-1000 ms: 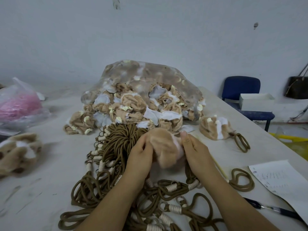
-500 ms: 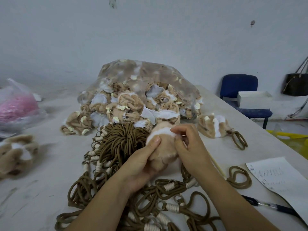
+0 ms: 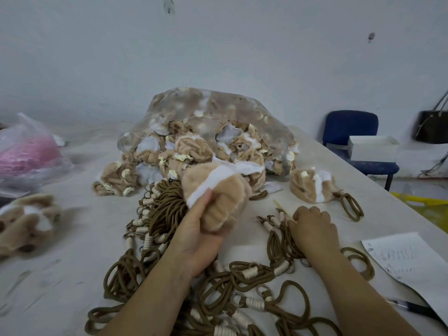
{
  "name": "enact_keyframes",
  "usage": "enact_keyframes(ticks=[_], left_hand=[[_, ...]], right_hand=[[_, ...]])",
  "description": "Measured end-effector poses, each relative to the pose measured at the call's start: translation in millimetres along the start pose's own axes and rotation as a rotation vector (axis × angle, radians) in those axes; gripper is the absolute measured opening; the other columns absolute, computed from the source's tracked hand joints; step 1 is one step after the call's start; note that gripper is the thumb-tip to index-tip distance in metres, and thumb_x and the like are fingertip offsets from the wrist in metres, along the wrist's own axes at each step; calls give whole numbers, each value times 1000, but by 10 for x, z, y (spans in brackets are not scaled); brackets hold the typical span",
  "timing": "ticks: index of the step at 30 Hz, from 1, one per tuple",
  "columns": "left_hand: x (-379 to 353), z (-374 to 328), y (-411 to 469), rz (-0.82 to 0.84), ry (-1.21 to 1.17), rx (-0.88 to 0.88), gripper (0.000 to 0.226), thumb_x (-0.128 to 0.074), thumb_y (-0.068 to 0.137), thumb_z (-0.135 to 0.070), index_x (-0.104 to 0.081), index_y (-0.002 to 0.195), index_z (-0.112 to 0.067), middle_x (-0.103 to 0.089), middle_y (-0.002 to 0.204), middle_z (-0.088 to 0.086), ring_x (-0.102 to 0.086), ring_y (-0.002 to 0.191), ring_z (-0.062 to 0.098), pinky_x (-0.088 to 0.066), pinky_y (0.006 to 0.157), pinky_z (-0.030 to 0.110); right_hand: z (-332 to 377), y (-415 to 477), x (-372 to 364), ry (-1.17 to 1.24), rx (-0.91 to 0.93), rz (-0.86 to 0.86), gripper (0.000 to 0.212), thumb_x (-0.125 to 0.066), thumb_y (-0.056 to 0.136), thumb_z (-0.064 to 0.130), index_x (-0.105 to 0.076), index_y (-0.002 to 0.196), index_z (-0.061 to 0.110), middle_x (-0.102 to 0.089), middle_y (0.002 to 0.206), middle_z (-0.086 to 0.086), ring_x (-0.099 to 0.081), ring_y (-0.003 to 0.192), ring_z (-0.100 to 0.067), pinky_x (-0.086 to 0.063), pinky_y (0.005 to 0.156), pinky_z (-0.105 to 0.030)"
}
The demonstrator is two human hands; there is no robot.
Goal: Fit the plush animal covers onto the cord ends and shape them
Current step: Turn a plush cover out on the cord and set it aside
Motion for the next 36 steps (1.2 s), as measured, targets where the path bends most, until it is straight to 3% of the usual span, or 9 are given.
enact_keyframes(ticks=[6,12,14,17,20,24,31,34,36], left_hand=[[74,8,20,-88,-161,10,42,-54,85,-44,-80,94,-12,-74,100,10,-72,78,19,-57,66,28],[109,-7,24,-113,-349,10,45,-45,102,-34,-74,101,-1,-71,107,20,-72,81,30,-60,68,36],[118,-18,30,-102,-336,9,44,-41,104,-30,-74,103,-1,-70,108,18,-72,86,28,-60,70,34],[123,-94,26,-89,-297,-38,41,-39,103,-29,-73,106,-7,-72,110,10,-71,93,22,-53,78,27],[100,-195,19,-56,-261,-113,35,-45,94,-26,-77,96,-11,-72,111,4,-70,93,17,-42,81,26],[94,-201,21,-48,-198,-134,35,-41,98,-30,-74,101,-15,-71,112,1,-70,97,14,-45,82,28],[87,-155,65,-42,-77,-144,44,-33,106,-40,-67,117,-14,-71,112,6,-70,94,17,-56,65,26],[47,-120,31,-19,81,-168,45,-33,106,-38,-67,114,-9,-73,98,7,-69,86,17,-55,64,24],[36,-124,-7,-67,416,-226,17,-54,96,-20,-67,95,-9,-69,72,-6,-62,71,10,-48,56,14]], right_hand=[[38,16,26,134,3,21,21,-53,90,34,-55,92,13,-59,93,-6,-52,90,-25,-44,73,-36],[216,-22,236,481,78,-43,12,-52,94,25,-52,92,13,-60,87,-7,-55,73,-20,-46,66,-36],[433,-118,430,567,258,-116,9,-47,98,25,-52,99,18,-60,91,-1,-53,73,-11,-46,65,-35],[824,-490,821,570,631,-349,28,-40,100,31,-60,108,13,-53,92,8,-46,76,-7,-37,60,-23],[981,-744,929,511,793,-427,37,-37,97,38,-65,91,15,-48,79,12,-48,66,-8,-34,51,-20],[1074,-831,880,367,836,-477,38,-41,93,42,-67,74,21,-46,67,13,-51,54,-11,-36,41,-23],[1070,-733,761,346,739,-439,36,-47,94,46,-71,80,23,-51,69,9,-53,53,-11,-39,38,-27],[1023,-709,745,402,709,-425,37,-46,94,49,-71,83,24,-53,71,10,-55,56,-10,-39,42,-25],[1009,-701,741,459,689,-410,45,-36,93,52,-70,83,23,-57,73,10,-56,60,-11,-43,46,-26]])
Point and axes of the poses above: each hand's wrist, its own y-axis towards the middle knuckle, its own x-axis out of the back of the hand, z = x × y, the point moved 9 cm from there along y, towards the middle knuckle
